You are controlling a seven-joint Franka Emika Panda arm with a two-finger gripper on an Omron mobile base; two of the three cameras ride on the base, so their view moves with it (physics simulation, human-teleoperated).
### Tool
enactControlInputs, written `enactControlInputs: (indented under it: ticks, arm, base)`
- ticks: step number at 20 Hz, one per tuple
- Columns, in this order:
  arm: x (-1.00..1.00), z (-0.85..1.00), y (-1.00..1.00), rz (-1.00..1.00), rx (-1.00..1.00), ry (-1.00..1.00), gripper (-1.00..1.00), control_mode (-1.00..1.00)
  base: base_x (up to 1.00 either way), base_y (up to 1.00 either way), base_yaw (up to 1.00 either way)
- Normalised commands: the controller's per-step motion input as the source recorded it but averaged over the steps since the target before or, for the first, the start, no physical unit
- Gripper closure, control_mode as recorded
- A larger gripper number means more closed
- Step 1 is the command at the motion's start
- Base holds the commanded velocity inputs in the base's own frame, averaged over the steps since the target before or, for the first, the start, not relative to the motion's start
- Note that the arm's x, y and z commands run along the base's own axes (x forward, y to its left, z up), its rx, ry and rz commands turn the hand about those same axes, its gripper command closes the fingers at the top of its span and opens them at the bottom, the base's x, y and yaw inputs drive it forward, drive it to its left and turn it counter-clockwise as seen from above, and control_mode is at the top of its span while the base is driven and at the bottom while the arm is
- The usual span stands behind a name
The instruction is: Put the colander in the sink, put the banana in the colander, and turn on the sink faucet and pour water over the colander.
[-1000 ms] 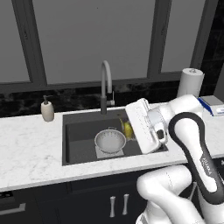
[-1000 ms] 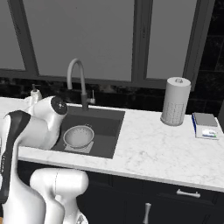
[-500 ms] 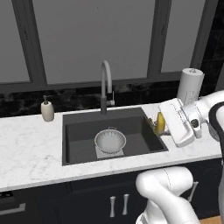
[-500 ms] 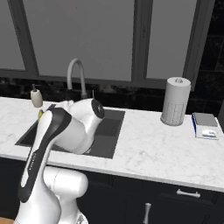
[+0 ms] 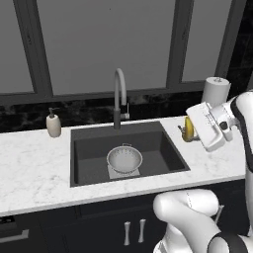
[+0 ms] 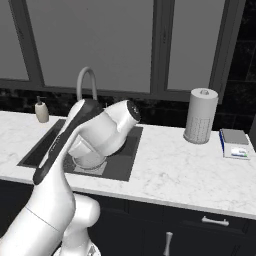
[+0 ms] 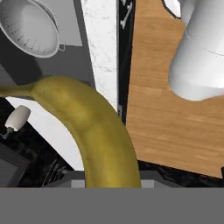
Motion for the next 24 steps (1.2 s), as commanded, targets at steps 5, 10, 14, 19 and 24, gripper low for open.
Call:
enactControlInputs:
  ticks: [5, 10, 14, 19, 24]
  arm:
    - [0.94, -0.4, 0.0, 0.0, -0.04, 0.05, 1.0, -1.0]
    - [0.73, -0.55, 0.02, 0.0, -0.06, 0.01, 1.0, -1.0]
    - [0.53, -0.6, 0.16, 0.0, -0.1, 0.0, 1.0, -1.0]
    - [0.53, -0.63, 0.43, 0.0, -0.13, -0.03, 1.0, -1.0]
    - [0.44, -0.56, 0.31, 0.02, -0.11, 0.0, 1.0, -1.0]
  base:
    - [0.0, 0.0, 0.0]
    - [0.0, 0.0, 0.0]
    - [0.0, 0.0, 0.0]
    - [0.0, 0.0, 0.0]
    - [0.0, 0.0, 0.0]
